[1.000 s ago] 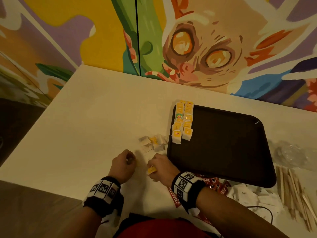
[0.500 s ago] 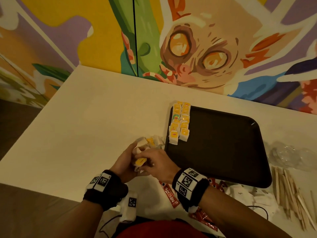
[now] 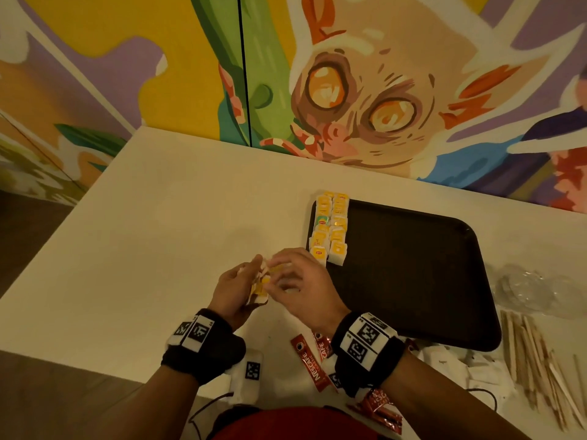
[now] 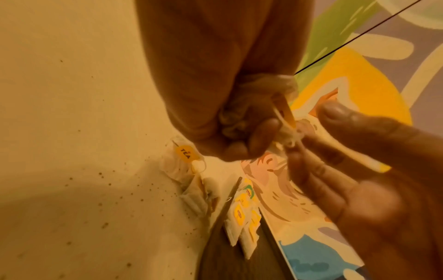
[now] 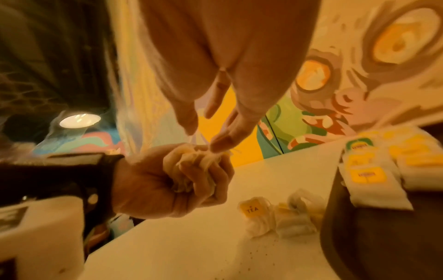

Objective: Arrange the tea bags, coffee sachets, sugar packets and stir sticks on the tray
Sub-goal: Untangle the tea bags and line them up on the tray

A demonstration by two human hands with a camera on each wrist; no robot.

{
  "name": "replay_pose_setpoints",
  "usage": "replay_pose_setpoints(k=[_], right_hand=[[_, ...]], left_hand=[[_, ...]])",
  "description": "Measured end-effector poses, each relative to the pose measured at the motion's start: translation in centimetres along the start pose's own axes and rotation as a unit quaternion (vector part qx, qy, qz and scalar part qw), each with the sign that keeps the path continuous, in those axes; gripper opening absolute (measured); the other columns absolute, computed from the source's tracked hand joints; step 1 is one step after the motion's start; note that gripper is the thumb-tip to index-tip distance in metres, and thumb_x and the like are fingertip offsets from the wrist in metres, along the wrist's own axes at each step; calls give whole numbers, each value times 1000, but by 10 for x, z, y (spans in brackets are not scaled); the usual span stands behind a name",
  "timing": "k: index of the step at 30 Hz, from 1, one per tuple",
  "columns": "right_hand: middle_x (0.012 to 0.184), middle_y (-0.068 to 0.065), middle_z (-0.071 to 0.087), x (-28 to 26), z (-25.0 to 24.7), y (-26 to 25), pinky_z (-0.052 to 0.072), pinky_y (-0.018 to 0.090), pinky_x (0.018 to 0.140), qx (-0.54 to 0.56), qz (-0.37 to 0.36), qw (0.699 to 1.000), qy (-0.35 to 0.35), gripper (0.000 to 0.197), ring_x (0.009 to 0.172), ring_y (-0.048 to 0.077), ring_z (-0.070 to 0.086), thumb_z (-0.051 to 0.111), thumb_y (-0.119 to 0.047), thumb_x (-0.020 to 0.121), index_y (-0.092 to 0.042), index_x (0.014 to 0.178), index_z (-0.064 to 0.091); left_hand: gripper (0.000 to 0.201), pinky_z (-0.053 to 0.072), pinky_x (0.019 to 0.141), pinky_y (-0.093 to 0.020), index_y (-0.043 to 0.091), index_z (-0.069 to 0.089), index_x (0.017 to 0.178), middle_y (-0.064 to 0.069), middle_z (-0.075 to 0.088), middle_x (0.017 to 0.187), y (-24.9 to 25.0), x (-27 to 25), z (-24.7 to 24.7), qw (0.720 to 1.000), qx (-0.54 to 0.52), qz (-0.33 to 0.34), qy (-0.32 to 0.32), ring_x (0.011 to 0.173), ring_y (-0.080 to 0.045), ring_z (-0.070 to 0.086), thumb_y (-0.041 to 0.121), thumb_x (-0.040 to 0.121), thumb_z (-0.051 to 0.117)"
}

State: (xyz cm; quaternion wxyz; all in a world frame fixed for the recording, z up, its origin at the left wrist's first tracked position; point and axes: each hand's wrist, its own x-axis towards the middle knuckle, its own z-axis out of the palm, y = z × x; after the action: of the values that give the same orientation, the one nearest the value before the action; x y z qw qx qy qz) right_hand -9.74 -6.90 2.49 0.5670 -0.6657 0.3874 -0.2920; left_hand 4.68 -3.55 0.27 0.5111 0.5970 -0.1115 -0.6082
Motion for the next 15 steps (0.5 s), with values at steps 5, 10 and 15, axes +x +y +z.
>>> replay_pose_setpoints(k=[5,10,15], right_hand=[[99,0,66,-1,-4,12,60,30,71,31,129,991,30,32,86,15,69,80,-22,81,-18,108,63],[93,9,69,1,-3,11,62,37,71,69,164,984,10,17,70,22,72,74,-15,86,-12,101,66],[91,18,69,6,-5,9,61,39,72,102,174,979,34,11,67,24,72,67,-7,91,-2,100,67]], left_hand=[[35,53,62,-30,5,65,101,-12,71,86,5,2,7,1000,-26,13,-3,72,-21,67,38,93,59],[29,55,61,-32,9,64,111,-12,65,88,5,0,16,998,-38,46,-11,75,-24,62,23,86,69],[20,51,71,-43,5,70,99,-27,65,95,-1,-2,18,996,24,78,-29,81,-35,61,22,88,66]])
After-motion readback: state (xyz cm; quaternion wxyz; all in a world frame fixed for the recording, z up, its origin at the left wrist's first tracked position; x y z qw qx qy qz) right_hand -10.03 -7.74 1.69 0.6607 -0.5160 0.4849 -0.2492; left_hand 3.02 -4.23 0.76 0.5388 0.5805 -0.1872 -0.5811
